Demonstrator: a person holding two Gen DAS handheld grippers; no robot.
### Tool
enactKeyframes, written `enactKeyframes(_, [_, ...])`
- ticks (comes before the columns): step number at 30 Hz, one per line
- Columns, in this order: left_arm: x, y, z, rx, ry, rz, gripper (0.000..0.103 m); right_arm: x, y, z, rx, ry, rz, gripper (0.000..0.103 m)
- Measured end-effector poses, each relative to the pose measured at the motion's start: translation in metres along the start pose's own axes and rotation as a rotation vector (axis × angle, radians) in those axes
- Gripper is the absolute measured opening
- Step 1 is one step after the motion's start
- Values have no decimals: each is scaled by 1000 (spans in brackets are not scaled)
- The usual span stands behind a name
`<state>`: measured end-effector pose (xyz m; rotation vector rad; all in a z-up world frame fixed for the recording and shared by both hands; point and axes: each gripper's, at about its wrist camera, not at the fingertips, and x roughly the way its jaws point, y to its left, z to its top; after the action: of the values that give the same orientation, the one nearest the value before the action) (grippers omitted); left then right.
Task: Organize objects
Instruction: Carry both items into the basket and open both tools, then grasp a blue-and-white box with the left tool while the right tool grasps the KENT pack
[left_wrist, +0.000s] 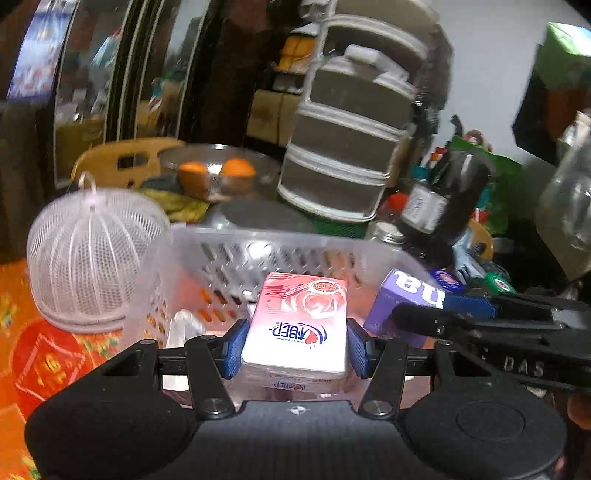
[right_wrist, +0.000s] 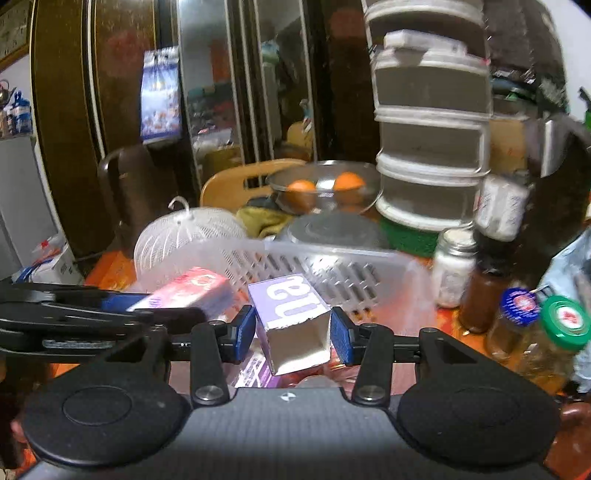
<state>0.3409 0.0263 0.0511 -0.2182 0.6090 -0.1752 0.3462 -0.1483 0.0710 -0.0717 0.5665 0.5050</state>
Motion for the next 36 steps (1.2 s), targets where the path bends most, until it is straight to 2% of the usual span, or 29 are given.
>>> enactKeyframes(3, [5, 3, 2, -16, -25, -18, 62, 1, 2, -3, -20, -13, -11, 55])
enactKeyframes(6, [-10, 4, 1, -2, -75, -10, 79, -19, 4, -7, -14, -77, -23, 70])
enactKeyframes(8, [-31, 5, -5, 13, -119, -34, 82, -46, 4, -16, -9, -136, -21, 93])
enactKeyframes(10, [-61, 8, -20, 25, -170, -43, 86, -75, 5, -33, -8, -199, -20, 102])
enactKeyframes(13, [-104, 21, -58, 2, -231, -47, 95, -98, 5, -72, -13, -220, -14, 103])
enactKeyframes(16, [-127, 35, -99, -16, -243, 34, 95, -92, 2, -116, 17, -148, -17, 103])
enactKeyframes(18, [-128, 43, -121, -19, -219, 96, 95, -82, 1, -136, 45, -99, -14, 101])
enactKeyframes(20, [-124, 50, -136, -35, -191, 132, 95, -69, 7, -151, 24, -45, -7, 89])
enactKeyframes(23, [-115, 64, -150, -65, -148, 159, 95, -53, 14, -162, 13, 8, 39, 77])
enactKeyframes(25, [-110, 70, -155, -77, -127, 174, 95, -46, 20, -165, -2, 32, 49, 74])
enactKeyframes(33, [-106, 65, -165, 7, -109, 265, 95, -31, 28, -169, -9, 78, 70, 74])
enactKeyframes(36, [-101, 68, -168, 8, -94, 293, 95, -31, 30, -174, -24, 76, 56, 73])
